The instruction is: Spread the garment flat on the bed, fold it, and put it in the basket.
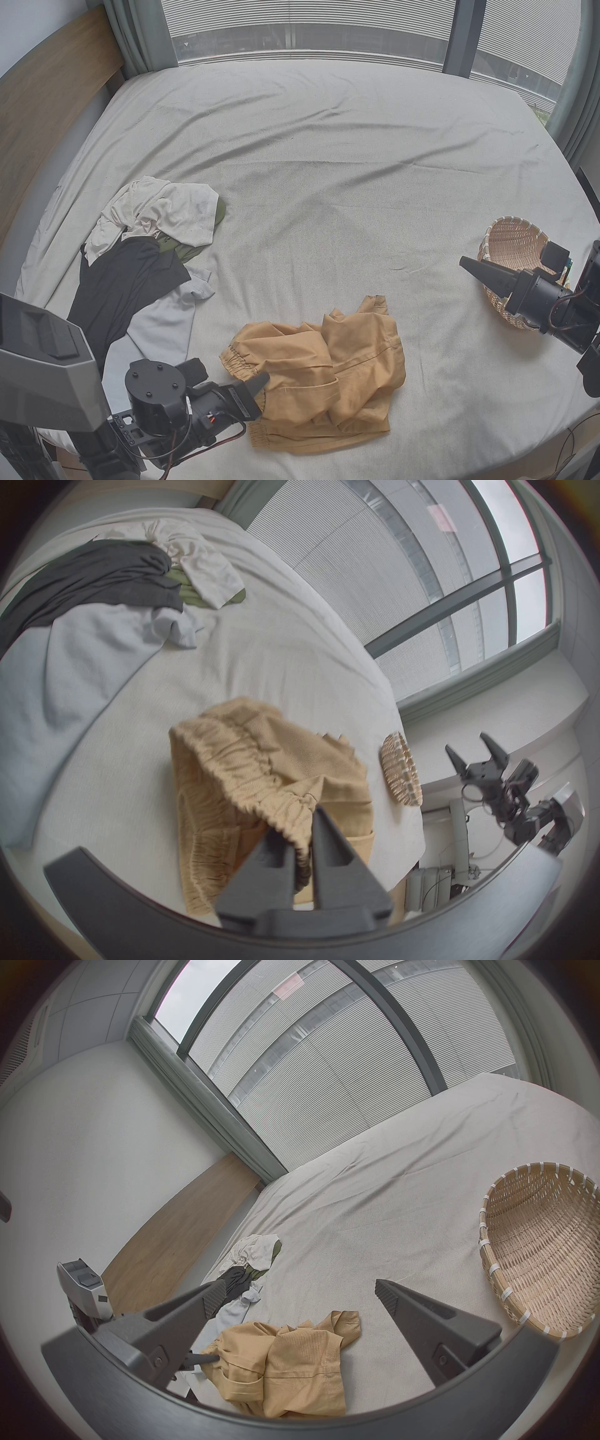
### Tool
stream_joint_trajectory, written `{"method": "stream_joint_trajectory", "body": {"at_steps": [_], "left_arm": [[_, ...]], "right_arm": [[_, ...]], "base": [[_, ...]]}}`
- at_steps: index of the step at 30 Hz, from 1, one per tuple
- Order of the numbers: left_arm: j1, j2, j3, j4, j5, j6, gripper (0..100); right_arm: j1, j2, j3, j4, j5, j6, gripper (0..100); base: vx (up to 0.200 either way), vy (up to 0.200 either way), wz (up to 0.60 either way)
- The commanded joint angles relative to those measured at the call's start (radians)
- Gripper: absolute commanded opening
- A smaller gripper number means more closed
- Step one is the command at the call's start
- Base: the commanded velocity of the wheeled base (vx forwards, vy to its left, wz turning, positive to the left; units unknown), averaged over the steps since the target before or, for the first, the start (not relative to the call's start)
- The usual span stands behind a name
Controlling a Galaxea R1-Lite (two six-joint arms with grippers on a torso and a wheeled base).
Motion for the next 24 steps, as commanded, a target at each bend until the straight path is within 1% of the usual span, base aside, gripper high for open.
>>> {"method": "stream_joint_trajectory", "body": {"at_steps": [1,2,3,5,8,14,15,24], "left_arm": [[0.066,-0.068,-0.068,-0.001,-0.002,0.0,0],[0.073,-0.068,-0.074,-0.001,-0.002,0.0,0],[0.111,-0.067,-0.114,-0.001,-0.005,0.002,0],[0.128,-0.064,-0.135,-0.001,-0.008,0.002,0],[0.131,-0.057,-0.148,-0.001,-0.012,0.0,0],[0.129,-0.05,-0.137,-0.001,-0.058,-0.001,0],[0.129,-0.05,-0.134,-0.001,-0.066,-0.001,100],[0.125,-0.044,-0.128,-0.001,-0.061,0.002,100]], "right_arm": [[0.003,0.0,0.0,0.0,0.001,-0.001,100],[0.003,0.0,0.0,0.0,0.001,0.001,100],[0.003,0.0,0.0,0.0,0.001,-0.001,100],[0.003,0.0,0.0,0.0,0.001,-0.001,100],[0.002,0.0,0.0,0.0,0.001,0.001,100],[0.002,-0.002,0.0,-0.002,0.001,0.001,100],[0.002,-0.002,0.0,-0.002,0.001,-0.001,100],[0.0,0.001,0.0,0.0,0.001,-0.001,100]], "base": [[0.0,0.0,0.0],[0.0,0.0,0.0],[0.0,0.0,0.0],[0.0,0.0,0.0],[0.0,0.0,0.0],[0.0,0.0,0.0],[0.0,0.0,0.0],[0.0,0.0,0.0]]}}
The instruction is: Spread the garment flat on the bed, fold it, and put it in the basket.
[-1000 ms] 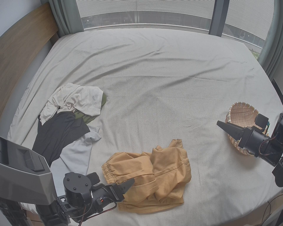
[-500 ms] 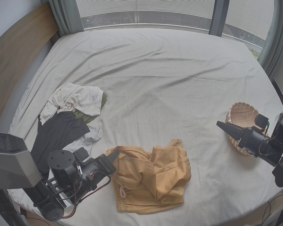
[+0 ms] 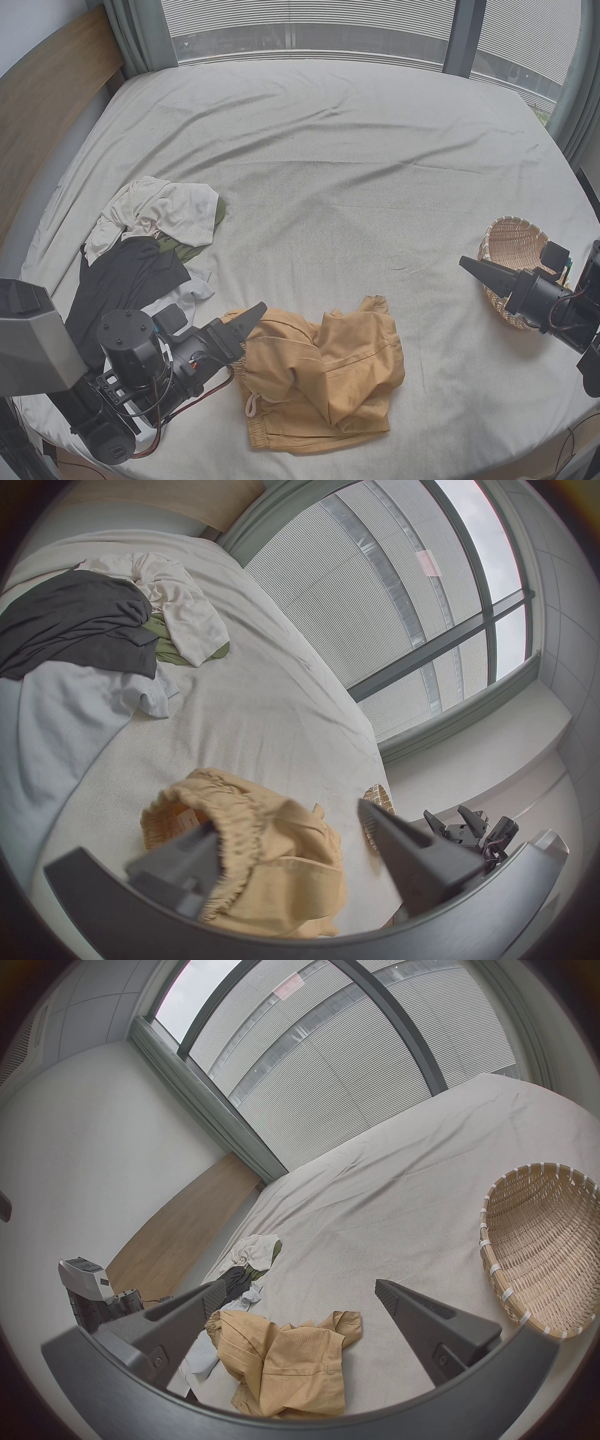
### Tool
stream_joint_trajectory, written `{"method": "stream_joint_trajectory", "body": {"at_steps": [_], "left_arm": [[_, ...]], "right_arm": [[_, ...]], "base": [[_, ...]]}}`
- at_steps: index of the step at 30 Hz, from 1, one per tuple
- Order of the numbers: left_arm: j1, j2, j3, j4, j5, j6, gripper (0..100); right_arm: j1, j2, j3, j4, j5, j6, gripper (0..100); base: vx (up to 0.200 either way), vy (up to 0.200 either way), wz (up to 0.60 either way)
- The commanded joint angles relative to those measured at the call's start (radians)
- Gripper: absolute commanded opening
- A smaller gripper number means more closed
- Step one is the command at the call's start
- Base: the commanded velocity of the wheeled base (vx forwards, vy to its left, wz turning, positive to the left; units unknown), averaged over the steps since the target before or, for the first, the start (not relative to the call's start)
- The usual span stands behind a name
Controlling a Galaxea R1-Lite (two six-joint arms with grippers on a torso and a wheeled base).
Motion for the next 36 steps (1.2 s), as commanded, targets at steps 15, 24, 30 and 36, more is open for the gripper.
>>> {"method": "stream_joint_trajectory", "body": {"at_steps": [15,24,30,36], "left_arm": [[-0.058,0.003,0.107,-0.001,0.004,-0.001,100],[-0.063,-0.006,0.129,-0.001,0.001,-0.001,0],[-0.06,-0.029,0.11,-0.002,-0.003,-0.002,0],[-0.057,-0.072,0.066,-0.002,-0.008,-0.004,0]], "right_arm": [[0.0,0.006,0.002,0.001,0.001,0.0,100],[-0.001,0.007,0.001,-0.001,-0.001,0.0,100],[-0.003,0.006,-0.001,0.001,-0.001,0.0,100],[0.0,0.006,-0.001,-0.001,-0.001,0.0,100]], "base": [[0.0,0.0,0.0],[0.0,0.0,0.0],[0.0,0.0,0.0],[0.0,0.0,0.0]]}}
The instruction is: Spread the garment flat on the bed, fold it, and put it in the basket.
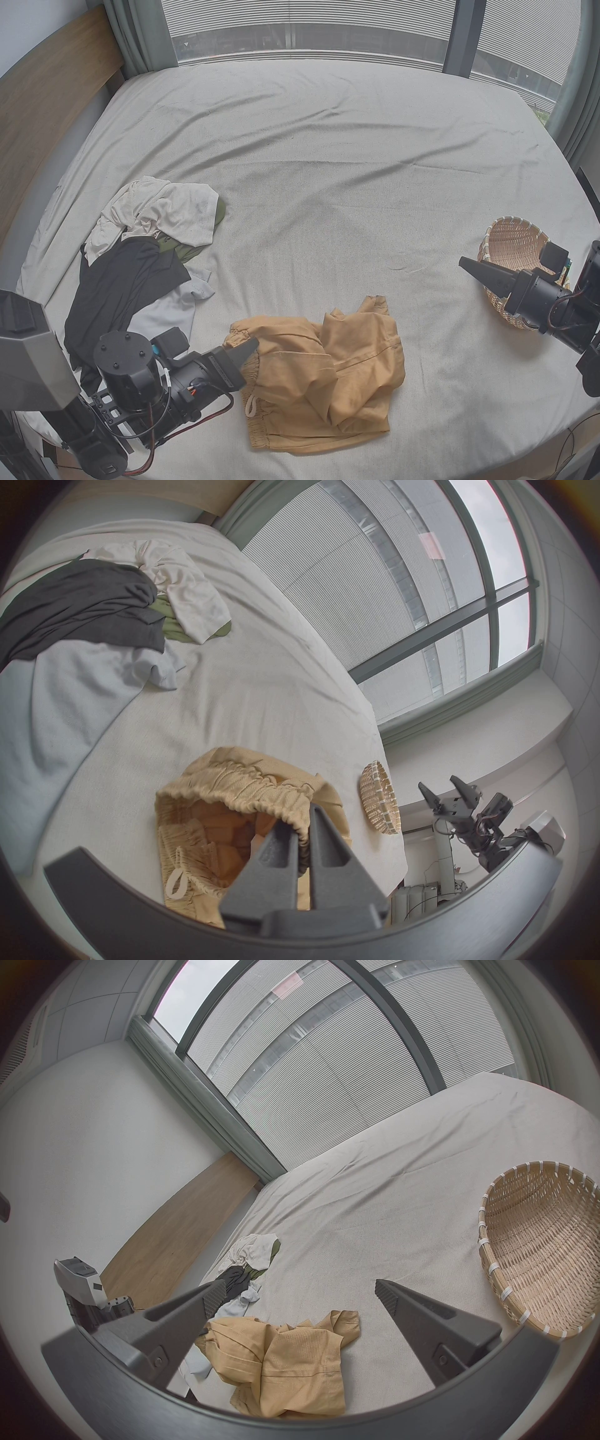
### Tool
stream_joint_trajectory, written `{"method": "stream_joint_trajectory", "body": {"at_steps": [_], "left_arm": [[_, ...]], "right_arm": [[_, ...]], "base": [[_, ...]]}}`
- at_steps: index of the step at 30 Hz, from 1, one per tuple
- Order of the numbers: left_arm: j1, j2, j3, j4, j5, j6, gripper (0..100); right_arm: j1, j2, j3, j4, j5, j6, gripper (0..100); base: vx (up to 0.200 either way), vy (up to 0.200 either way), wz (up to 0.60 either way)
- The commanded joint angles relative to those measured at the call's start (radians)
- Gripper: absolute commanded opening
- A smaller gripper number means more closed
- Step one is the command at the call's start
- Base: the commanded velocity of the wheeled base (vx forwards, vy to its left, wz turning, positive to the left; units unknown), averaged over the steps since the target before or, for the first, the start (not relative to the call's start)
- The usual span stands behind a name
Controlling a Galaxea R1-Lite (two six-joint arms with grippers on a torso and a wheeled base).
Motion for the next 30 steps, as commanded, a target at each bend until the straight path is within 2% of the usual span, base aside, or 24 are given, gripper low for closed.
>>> {"method": "stream_joint_trajectory", "body": {"at_steps": [1,4,8,13,18,19,20,24,30], "left_arm": [[0.004,-0.049,-0.039,-0.004,-0.007,0.0,0],[0.007,-0.063,-0.056,-0.004,-0.03,0.002,0],[0.008,-0.088,-0.06,-0.004,-0.097,0.019,0],[0.01,-0.12,-0.066,-0.004,-0.125,0.022,0],[0.048,-0.195,-0.048,-0.002,-0.271,0.019,0],[0.048,-0.195,-0.048,-0.002,-0.271,0.019,0],[0.068,-0.203,-0.034,-0.002,-0.331,0.019,0],[0.131,-0.218,-0.019,-0.002,-0.44,0.019,0],[0.217,-0.217,-0.016,-0.002,-0.525,0.014,0]], "right_arm": [[0.006,0.001,0.001,-0.002,0.001,-0.001,100],[0.008,0.001,0.001,0.0,0.001,0.001,100],[0.01,0.004,0.004,0.0,0.002,0.001,100],[0.013,0.004,0.006,0.0,0.004,0.002,100],[0.017,0.016,0.012,0.0,0.004,0.004,100],[0.017,0.016,0.012,0.0,0.004,0.004,100],[0.017,0.024,0.015,0.0,0.004,0.004,100],[0.023,0.044,0.019,-0.002,0.004,0.002,100],[0.028,0.05,0.029,-0.006,0.004,0.001,100]], "base": [[0.0,0.0,0.0],[0.0,0.0,0.0],[0.0,0.0,0.0],[0.0,0.0,0.0],[0.0,0.0,0.0],[0.0,0.0,0.0],[0.0,0.0,0.0],[0.0,0.0,0.0],[0.0,0.0,0.0]]}}
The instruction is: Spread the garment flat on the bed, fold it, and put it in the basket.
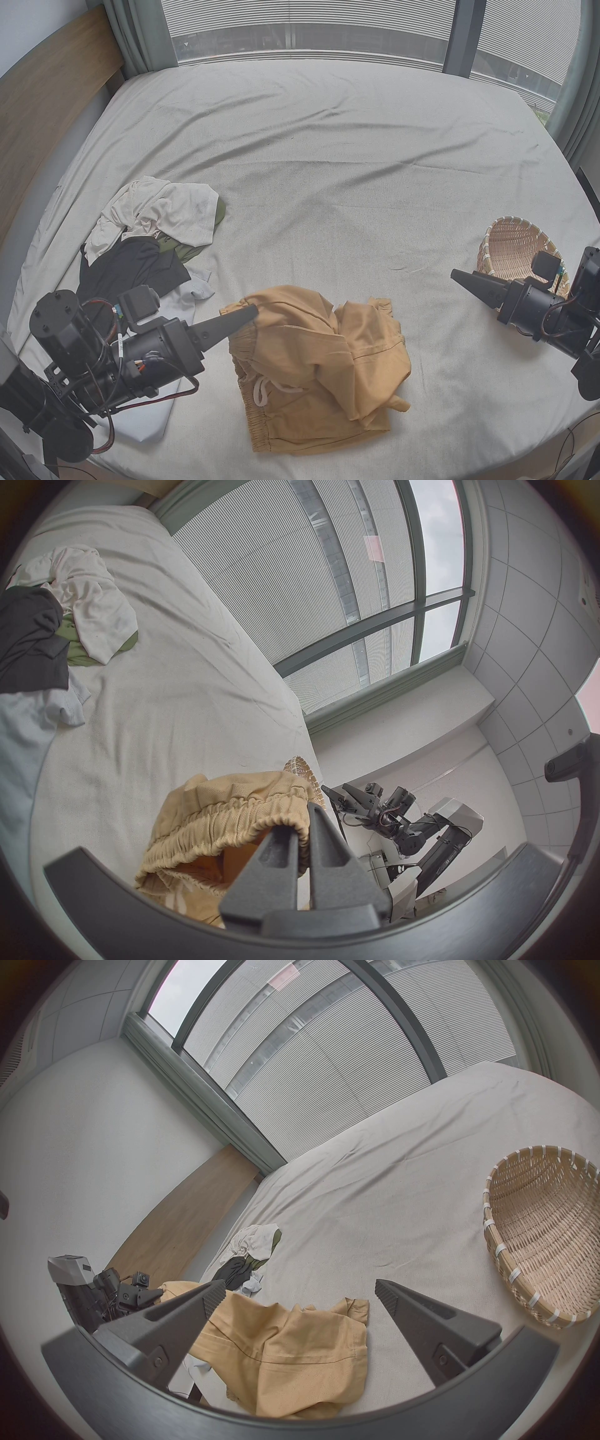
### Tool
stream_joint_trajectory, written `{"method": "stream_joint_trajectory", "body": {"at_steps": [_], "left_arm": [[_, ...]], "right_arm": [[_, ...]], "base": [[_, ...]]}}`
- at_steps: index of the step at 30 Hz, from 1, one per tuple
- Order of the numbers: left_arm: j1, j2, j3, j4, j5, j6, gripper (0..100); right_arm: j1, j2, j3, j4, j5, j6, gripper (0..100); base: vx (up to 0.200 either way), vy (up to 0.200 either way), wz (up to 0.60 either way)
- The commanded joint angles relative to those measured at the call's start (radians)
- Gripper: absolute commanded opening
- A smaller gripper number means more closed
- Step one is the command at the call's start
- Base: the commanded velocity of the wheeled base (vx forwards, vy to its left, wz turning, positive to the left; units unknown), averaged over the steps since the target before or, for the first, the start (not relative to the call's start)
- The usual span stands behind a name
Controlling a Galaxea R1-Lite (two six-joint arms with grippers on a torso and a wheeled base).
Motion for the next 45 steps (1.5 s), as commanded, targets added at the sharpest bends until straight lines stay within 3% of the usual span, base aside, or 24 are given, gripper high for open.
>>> {"method": "stream_joint_trajectory", "body": {"at_steps": [1,9,13,20,29,38,41,45], "left_arm": [[0.075,-0.012,0.006,-0.001,-0.044,-0.003,0],[0.159,-0.008,0.002,-0.001,-0.08,-0.002,0],[0.158,-0.003,0.006,-0.001,-0.083,-0.002,0],[0.158,-0.001,0.013,-0.001,-0.083,0.0,0],[0.156,0.009,0.02,-0.001,-0.083,0.004,0],[0.156,0.023,0.02,-0.001,-0.084,0.006,0],[0.158,0.023,0.02,-0.001,-0.083,0.006,0],[0.159,0.022,0.02,-0.001,-0.083,0.006,0]], "right_arm": [[0.003,0.016,0.009,-0.003,0.001,-0.003,100],[0.006,0.042,0.072,0.002,0.011,-0.008,100],[0.043,0.055,0.121,0.008,0.044,-0.008,100],[0.075,0.161,0.129,-0.003,0.041,0.002,100],[0.132,0.299,0.173,-0.13,0.041,0.023,100],[0.121,0.426,0.18,-0.254,0.041,0.025,100],[0.114,0.518,0.173,-0.365,0.04,0.026,100],[0.109,0.555,0.15,-0.358,0.041,0.028,100]], "base": [[0.0,0.0,0.0],[0.0,0.0,0.0],[0.0,0.0,0.0],[0.0,0.0,0.0],[0.0,0.0,0.0],[0.0,0.0,0.0],[0.0,0.0,0.0],[0.0,0.0,0.0]]}}
